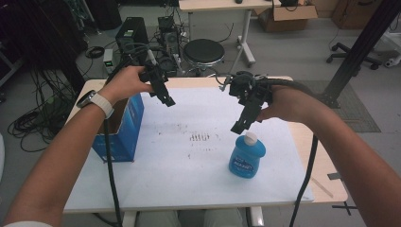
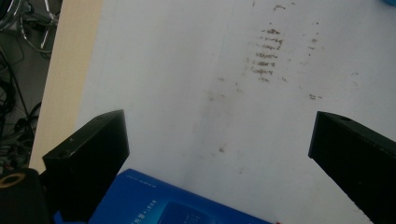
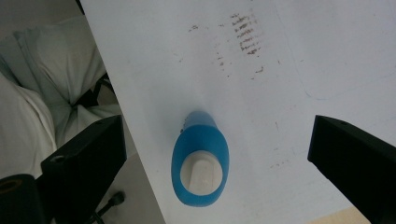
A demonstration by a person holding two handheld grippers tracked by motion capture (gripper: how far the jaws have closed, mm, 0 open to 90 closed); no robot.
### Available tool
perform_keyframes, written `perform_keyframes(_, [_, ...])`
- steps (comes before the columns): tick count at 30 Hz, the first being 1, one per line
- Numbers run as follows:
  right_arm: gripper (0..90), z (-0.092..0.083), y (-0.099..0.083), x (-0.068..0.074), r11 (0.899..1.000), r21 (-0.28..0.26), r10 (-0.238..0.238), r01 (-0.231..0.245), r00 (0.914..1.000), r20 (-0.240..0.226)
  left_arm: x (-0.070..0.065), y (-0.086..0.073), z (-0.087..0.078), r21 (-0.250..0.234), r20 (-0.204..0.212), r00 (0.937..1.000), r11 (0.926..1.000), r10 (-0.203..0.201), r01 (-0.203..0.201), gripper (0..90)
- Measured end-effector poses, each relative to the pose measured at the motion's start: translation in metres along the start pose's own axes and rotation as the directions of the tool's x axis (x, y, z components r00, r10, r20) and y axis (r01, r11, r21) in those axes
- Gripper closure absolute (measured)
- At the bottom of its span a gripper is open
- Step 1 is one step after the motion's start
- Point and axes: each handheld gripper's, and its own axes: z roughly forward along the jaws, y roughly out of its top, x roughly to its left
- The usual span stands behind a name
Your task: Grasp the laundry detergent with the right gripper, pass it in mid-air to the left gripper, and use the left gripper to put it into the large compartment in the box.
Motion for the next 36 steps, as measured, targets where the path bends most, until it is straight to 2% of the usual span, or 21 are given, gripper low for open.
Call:
perform_keyframes(13, [4.4,-0.007,-0.037,0.001,0.998,-0.032,0.045,-0.044,0.999,0.005,-0.001,-0.001,-0.003,-0.012,-0.002,1.0,0.9999,0.004,-0.004,5.6])
perform_keyframes(20, [4.4,-0.004,-0.055,0.001,0.997,-0.05,0.06,-0.06,0.9982,0.001,-0.002,-0.002,-0.003,-0.009,-0.006,1.0,1.0,0.002,-0.002,5.6])
perform_keyframes(27, [4.3,0.001,-0.076,0.001,0.99,-0.104,0.092,-0.092,0.9957,-0.007,-0.002,-0.002,-0.004,-0.008,-0.005,1.0,1.0,0.002,-0.002,5.6])
perform_keyframes(36, [4.2,0.008,-0.09,0.001,0.982,-0.164,0.092,-0.093,0.9957,-0.014,-0.004,-0.001,-0.004,-0.005,-0.008,0.9999,0.9999,0.009,-0.009,5.6])
